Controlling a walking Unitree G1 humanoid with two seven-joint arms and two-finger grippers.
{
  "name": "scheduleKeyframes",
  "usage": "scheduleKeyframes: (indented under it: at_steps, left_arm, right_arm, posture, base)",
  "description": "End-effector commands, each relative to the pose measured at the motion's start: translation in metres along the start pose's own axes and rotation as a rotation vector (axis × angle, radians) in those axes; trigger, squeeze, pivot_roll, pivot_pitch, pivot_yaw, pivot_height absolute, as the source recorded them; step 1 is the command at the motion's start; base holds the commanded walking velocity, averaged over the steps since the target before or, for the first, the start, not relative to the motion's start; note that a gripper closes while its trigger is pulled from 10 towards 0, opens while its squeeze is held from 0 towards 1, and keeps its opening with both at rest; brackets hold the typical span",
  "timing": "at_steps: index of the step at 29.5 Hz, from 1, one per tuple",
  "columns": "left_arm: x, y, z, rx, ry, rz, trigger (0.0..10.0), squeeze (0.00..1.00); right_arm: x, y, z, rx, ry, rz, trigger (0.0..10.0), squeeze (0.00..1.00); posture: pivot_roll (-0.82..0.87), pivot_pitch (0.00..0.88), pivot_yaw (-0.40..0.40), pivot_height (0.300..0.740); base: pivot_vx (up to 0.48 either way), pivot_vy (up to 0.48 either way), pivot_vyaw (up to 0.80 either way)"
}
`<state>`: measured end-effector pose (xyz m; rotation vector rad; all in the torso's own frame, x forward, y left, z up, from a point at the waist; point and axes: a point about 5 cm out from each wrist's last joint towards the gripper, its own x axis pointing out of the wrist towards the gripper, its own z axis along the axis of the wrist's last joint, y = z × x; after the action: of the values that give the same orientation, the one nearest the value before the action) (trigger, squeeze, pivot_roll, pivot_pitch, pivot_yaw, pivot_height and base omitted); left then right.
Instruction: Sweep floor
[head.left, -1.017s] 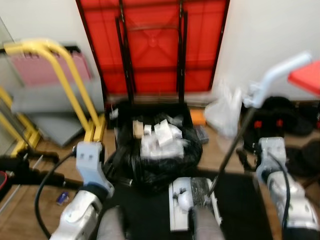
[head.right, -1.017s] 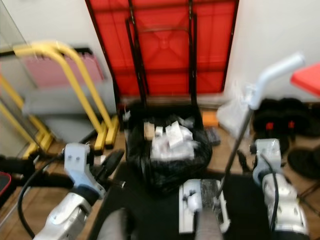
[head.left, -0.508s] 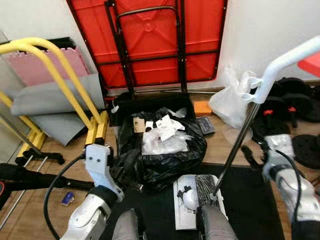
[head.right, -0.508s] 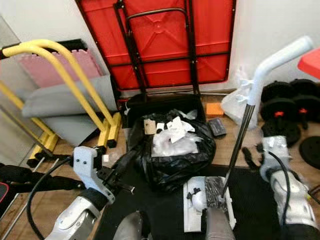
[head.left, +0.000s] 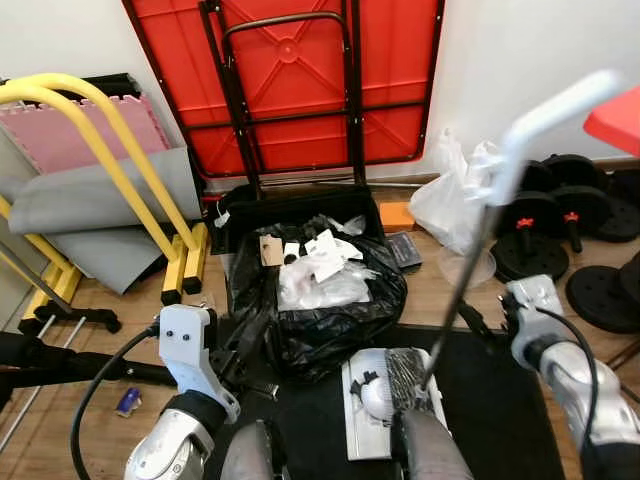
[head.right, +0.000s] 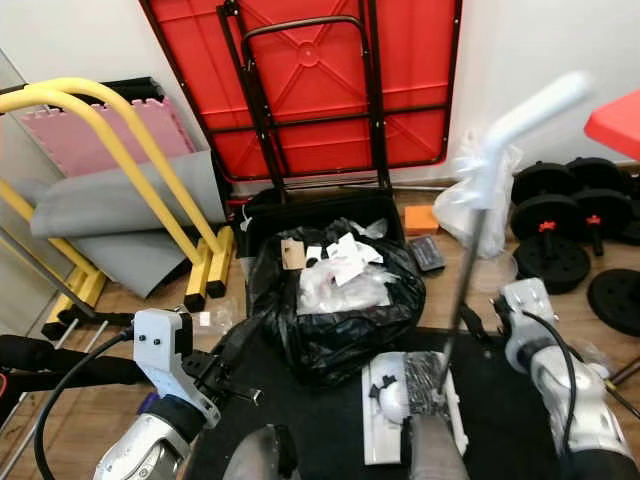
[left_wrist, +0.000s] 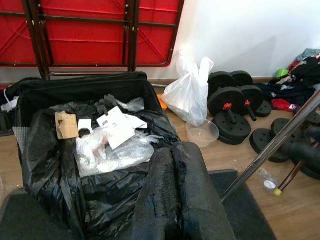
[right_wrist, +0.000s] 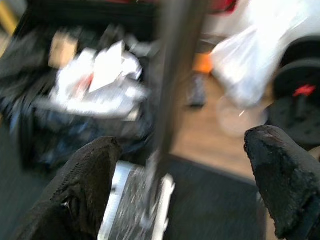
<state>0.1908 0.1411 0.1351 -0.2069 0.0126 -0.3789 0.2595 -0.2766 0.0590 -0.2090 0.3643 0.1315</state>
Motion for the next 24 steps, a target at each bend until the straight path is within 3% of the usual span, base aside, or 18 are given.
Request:
scheduleKeyframes:
  at_steps: [1,5,10,19,24]
  left_arm:
    - [-0.003,0.001,-0.002,-0.003,0.022,-0.012,10.0,0.00]
    - [-0.004,0.001,-0.002,-0.006,0.024,-0.015,10.0,0.00]
    - [-0.004,0.000,0.000,-0.011,0.029,-0.016,10.0,0.00]
    - [-0.005,-0.001,0.001,-0.013,0.027,-0.015,10.0,0.00]
    - [-0.006,-0.002,0.001,-0.015,0.027,-0.015,10.0,0.00]
  right_arm:
    - [-0.001,0.006,-0.007,-0.015,0.043,0.033,10.0,0.00]
    - [-0.003,0.014,-0.017,-0.040,0.084,0.084,10.0,0.00]
    - [0.015,0.017,0.008,-0.022,-0.056,0.098,10.0,0.00]
    - [0.034,0.017,0.033,0.000,-0.127,0.096,10.0,0.00]
    - [0.037,0.016,0.039,0.000,-0.146,0.088,10.0,0.00]
  posture:
    - [-0.09,0.112,0.051,0.600]
    - [-0.09,0.114,0.051,0.600]
    - [-0.08,0.112,0.051,0.600]
    - [-0.07,0.117,0.046,0.600]
    - [-0.07,0.120,0.048,0.600]
  base:
    - [0.000,0.000,0.00]
    - [0.000,0.000,0.00]
    - [0.000,0.000,0.00]
    - [0.000,0.000,0.00]
    - [0.000,0.000,0.00]
